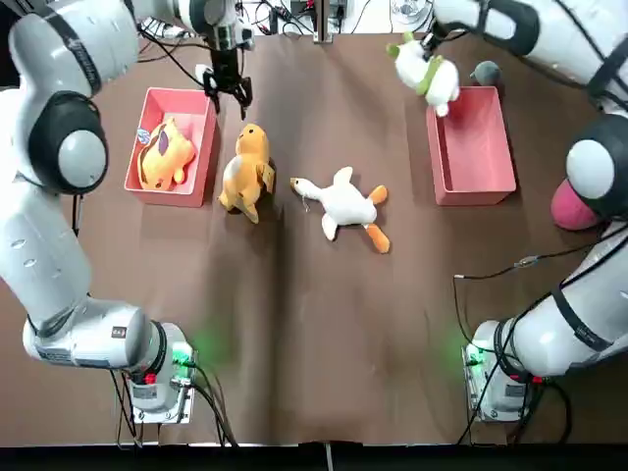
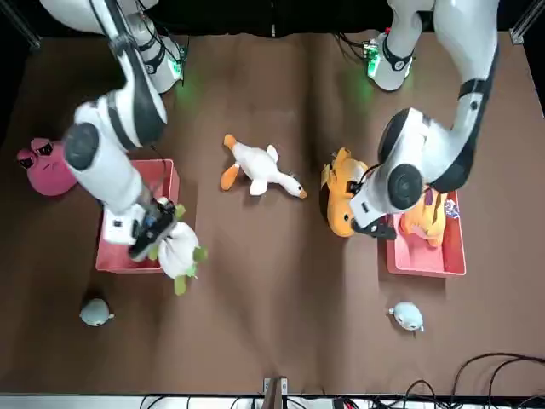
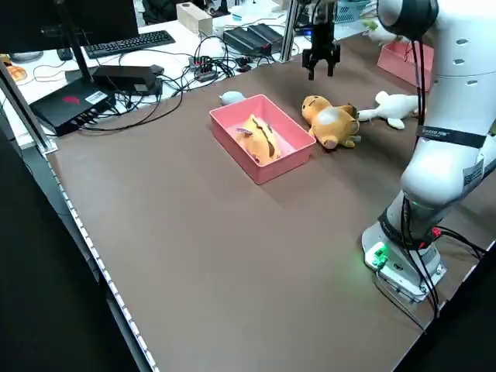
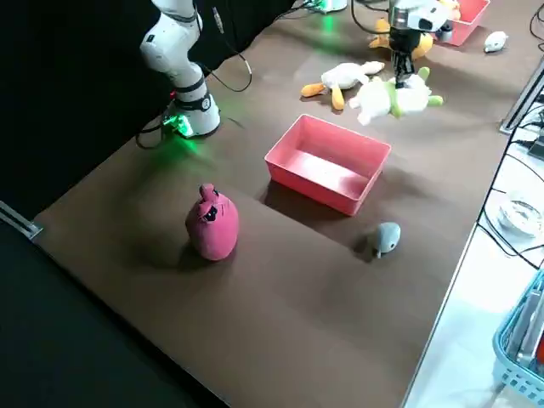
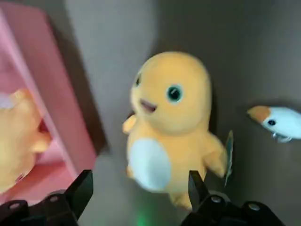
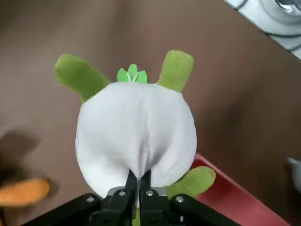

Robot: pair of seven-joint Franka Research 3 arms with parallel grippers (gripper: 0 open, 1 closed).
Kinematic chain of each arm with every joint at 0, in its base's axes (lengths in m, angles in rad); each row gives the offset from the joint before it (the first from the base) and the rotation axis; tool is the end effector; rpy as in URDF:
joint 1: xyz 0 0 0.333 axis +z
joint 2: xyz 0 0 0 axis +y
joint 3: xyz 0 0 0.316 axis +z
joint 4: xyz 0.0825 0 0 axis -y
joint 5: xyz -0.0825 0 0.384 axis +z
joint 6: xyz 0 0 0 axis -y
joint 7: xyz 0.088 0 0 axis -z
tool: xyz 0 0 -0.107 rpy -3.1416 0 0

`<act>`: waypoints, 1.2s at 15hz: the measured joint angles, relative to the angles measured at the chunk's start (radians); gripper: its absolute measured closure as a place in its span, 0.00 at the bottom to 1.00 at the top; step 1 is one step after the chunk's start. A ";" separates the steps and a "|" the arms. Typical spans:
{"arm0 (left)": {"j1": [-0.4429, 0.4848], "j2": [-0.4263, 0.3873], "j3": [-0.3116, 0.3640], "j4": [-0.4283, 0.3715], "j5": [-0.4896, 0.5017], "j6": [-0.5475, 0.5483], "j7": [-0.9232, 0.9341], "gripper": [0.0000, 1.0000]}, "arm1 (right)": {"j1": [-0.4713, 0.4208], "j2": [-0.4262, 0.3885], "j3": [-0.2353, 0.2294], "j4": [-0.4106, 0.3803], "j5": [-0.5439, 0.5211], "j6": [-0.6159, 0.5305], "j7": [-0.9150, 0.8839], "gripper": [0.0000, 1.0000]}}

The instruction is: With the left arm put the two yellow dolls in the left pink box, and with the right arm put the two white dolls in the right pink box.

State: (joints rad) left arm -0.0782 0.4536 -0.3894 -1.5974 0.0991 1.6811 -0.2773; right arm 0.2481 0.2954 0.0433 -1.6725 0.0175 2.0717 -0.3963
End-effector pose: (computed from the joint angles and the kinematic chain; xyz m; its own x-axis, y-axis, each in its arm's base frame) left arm 0.5822 -0.2520 0.3625 0.9215 -0.1944 -0.3363 -0.2116 -0.9772 -0.0149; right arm 0.6284 0.1867 0.4417 0.7742 0.6239 0.1067 0.6263 -0.7795 0.0135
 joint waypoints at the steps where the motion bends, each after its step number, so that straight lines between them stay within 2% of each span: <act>1: -0.007 0.028 0.000 -0.001 0.000 0.038 0.001 0.08 | -0.017 -0.028 0.000 -0.001 0.000 -0.049 -0.022 0.95; 6: -0.013 0.135 0.000 -0.001 0.000 0.172 0.007 0.07 | -0.116 -0.135 -0.004 -0.012 0.000 -0.208 -0.163 0.95; 11: -0.014 0.192 0.000 -0.002 0.000 0.189 0.005 0.07 | -0.166 -0.141 -0.005 -0.043 0.000 -0.208 -0.208 0.95; 14: -0.014 0.225 0.000 -0.002 0.000 0.193 0.004 0.07 | -0.198 -0.140 -0.006 -0.092 0.000 -0.207 -0.223 0.95; 16: -0.014 0.232 -0.001 -0.001 0.000 0.194 0.004 0.24 | -0.250 -0.140 -0.007 -0.147 0.000 -0.194 -0.300 0.95; 18: -0.014 0.229 -0.002 0.001 0.000 0.194 0.004 0.43 | -0.270 -0.140 -0.007 -0.202 0.000 -0.119 -0.332 0.95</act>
State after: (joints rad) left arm -0.0922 0.6828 -0.3909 -1.5967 0.0991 1.8749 -0.2733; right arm -0.0221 0.1557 0.0359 -1.8747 0.0175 1.9527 -0.7278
